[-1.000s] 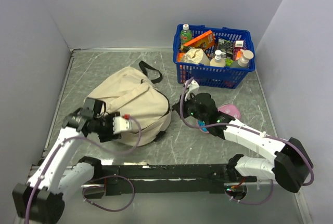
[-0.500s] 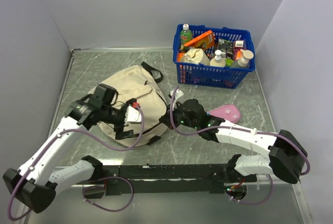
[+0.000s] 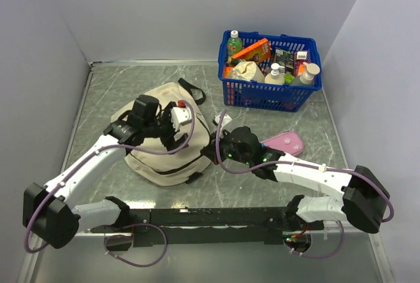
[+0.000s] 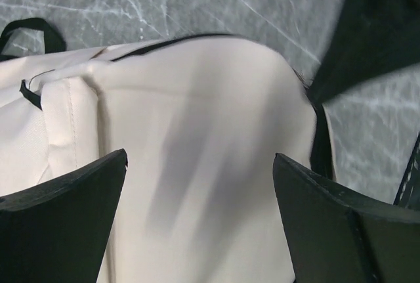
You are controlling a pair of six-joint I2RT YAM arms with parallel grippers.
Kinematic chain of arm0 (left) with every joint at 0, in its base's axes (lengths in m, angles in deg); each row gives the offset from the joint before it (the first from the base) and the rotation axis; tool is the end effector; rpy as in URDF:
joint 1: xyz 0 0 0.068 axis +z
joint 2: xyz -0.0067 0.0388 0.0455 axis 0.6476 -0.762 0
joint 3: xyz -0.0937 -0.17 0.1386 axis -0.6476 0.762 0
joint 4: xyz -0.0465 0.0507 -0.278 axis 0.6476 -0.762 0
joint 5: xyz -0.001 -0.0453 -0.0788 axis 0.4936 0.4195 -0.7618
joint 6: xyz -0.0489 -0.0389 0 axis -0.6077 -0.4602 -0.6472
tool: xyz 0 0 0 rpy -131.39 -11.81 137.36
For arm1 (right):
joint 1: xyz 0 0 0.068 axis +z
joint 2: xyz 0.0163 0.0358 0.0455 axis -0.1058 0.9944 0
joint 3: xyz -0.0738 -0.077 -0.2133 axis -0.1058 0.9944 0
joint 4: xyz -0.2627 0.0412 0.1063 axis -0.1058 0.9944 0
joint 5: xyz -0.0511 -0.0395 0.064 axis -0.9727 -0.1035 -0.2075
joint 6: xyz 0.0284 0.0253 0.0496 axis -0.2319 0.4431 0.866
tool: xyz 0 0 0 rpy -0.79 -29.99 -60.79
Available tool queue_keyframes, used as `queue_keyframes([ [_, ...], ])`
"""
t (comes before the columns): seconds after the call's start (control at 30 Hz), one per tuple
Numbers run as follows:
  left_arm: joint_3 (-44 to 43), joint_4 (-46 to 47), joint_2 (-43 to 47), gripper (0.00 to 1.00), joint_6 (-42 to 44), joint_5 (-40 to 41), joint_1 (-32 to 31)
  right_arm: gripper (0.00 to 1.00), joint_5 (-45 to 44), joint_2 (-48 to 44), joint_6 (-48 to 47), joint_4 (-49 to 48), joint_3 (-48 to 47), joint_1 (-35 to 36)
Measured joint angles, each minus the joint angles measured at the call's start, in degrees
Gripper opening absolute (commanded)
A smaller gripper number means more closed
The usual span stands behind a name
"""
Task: Pack the student bag
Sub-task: Zip the student bag at the center of the board.
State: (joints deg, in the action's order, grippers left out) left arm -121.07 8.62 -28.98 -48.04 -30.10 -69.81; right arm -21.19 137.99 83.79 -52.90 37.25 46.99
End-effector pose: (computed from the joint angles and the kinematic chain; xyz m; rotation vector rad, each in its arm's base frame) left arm 0.2475 -0.1652 0.2573 1.2912 1.7990 -0.5500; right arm 0.1857 0.2561 0.1997 -0.6647 1.9345 0.9368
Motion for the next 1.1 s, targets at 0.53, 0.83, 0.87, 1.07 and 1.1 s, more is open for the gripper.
queue_keyframes([
  [0.53,0.0,8.7,-7.4,0.91,-16.2,-4.5,-0.3,0.0,-8.9,1.8,-3.5,-0.4,-0.2,10.1],
  [0.83,1.0,5.7,-7.4,0.84,-15.2,-6.6,-5.2,0.0,-13.0,2.3,-5.2,1.0,-1.5,11.8],
  [0.87,1.0,5.6,-7.5,0.84,-15.1,-6.5,-5.4,0.0,-13.2,2.4,-5.3,1.1,-1.5,12.0],
  [1.07,1.0,5.7,-8.8,0.25,-14.8,-5.2,-6.9,0.0,-14.4,2.6,-6.2,1.9,-1.9,12.7],
  [1.1,1.1,5.8,-9.2,0.06,-15.0,-5.2,-6.9,0.0,-14.6,2.6,-6.4,1.9,-1.9,12.9],
])
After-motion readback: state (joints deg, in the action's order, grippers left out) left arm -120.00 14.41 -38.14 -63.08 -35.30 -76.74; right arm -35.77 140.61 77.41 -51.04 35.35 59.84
